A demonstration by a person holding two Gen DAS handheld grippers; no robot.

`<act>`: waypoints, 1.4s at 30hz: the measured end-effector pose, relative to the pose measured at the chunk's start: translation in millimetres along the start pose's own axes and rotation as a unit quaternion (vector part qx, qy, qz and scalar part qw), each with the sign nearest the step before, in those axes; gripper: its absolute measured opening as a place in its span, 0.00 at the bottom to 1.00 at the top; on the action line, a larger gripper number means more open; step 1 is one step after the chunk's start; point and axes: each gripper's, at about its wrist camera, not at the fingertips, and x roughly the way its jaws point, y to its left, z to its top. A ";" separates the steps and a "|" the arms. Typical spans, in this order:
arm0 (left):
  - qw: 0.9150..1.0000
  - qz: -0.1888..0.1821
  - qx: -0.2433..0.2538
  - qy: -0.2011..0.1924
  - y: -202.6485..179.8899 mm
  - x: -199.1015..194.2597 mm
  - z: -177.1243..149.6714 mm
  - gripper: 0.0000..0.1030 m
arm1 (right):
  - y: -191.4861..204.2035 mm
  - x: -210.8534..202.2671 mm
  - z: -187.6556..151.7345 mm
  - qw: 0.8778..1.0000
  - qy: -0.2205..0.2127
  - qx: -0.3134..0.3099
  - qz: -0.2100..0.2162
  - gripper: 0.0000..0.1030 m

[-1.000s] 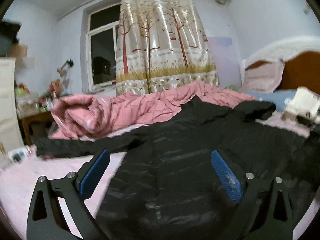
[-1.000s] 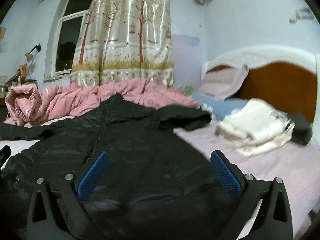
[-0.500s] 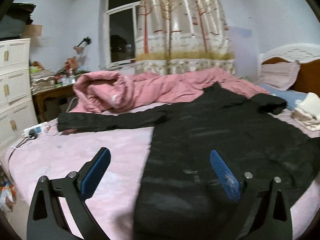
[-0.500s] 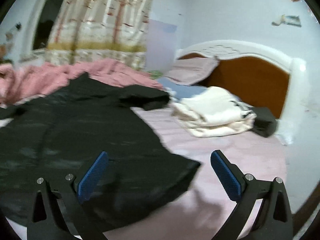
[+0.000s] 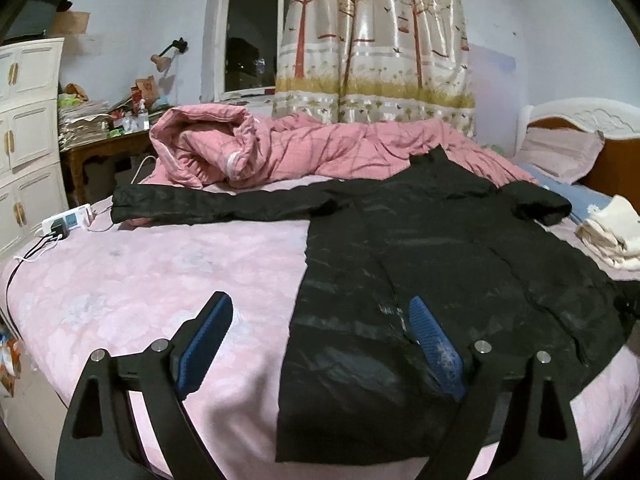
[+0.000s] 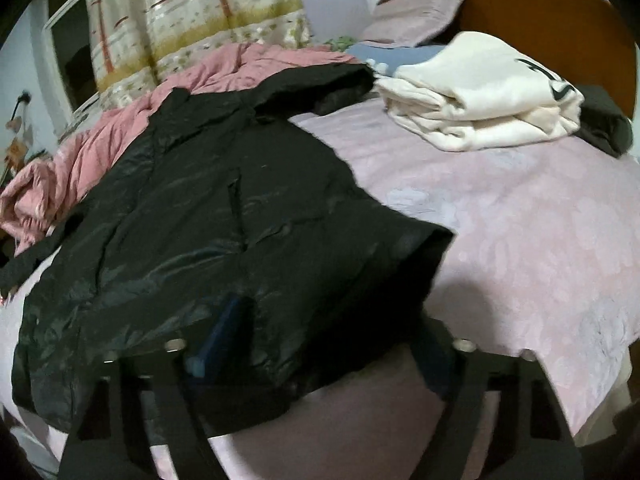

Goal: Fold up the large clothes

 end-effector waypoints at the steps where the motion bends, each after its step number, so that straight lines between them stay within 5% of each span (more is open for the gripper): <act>1: 1.000 -0.002 0.000 0.006 0.1 1.1 -2.3 0.96 | 2.2 0.1 -3.0 1.000 0.002 -0.007 0.005 0.63; 2: 1.000 0.000 -0.003 0.010 1.1 2.1 -4.2 1.00 | 4.5 -0.4 -4.2 1.000 0.003 -0.010 0.007 0.60; 6: 0.999 0.020 -0.007 0.037 6.1 12.4 -10.9 1.00 | 10.4 -9.1 -7.6 1.000 -0.005 -0.016 0.007 0.16; 8: 0.998 0.000 -0.018 0.064 11.2 20.6 -16.7 1.00 | 11.1 -16.5 -5.6 1.000 -0.025 -0.012 -0.003 0.07; 12: 0.985 -0.050 -0.063 0.152 19.6 46.0 -36.9 1.00 | 12.4 -24.7 2.8 0.999 -0.054 -0.001 0.002 0.06; 14: 0.985 -0.058 -0.067 0.149 18.2 42.6 -39.0 0.95 | 9.9 -23.1 4.9 0.999 -0.050 0.003 -0.005 0.06; 16: 0.985 -0.082 -0.048 0.142 9.0 35.6 -35.6 0.71 | 7.1 -22.0 5.6 0.999 -0.047 0.014 -0.002 0.06; 18: 0.986 -0.081 -0.036 0.142 0.0 32.0 -37.0 0.18 | 4.6 -28.8 4.1 0.998 -0.056 0.023 0.003 0.06; 20: 0.989 -0.078 -0.061 0.109 1.3 19.2 -36.4 0.08 | 5.5 -34.6 4.8 0.997 -0.068 0.021 0.016 0.06; 22: 0.993 -0.083 -0.066 0.060 1.3 -1.4 -26.3 0.07 | 8.6 -39.4 7.3 0.996 -0.081 0.017 0.016 0.06; 25: 0.998 -0.041 -0.034 -0.021 -3.6 -33.3 -13.1 0.06 | 7.1 -73.8 5.8 0.993 -0.105 0.037 0.038 0.05; 30: 0.997 -0.010 -0.024 -0.079 -2.3 -59.5 13.4 0.06 | 21.7 -143.4 -3.1 0.983 -0.180 0.001 0.047 0.05; 35: 0.998 0.014 0.017 -0.061 -9.5 -26.6 64.0 0.06 | 34.0 -138.3 28.5 0.983 -0.180 -0.015 0.035 0.05; 42: 0.995 0.026 0.073 0.066 -40.2 99.8 102.1 0.07 | 61.2 -28.3 98.9 0.992 -0.118 -0.044 -0.011 0.05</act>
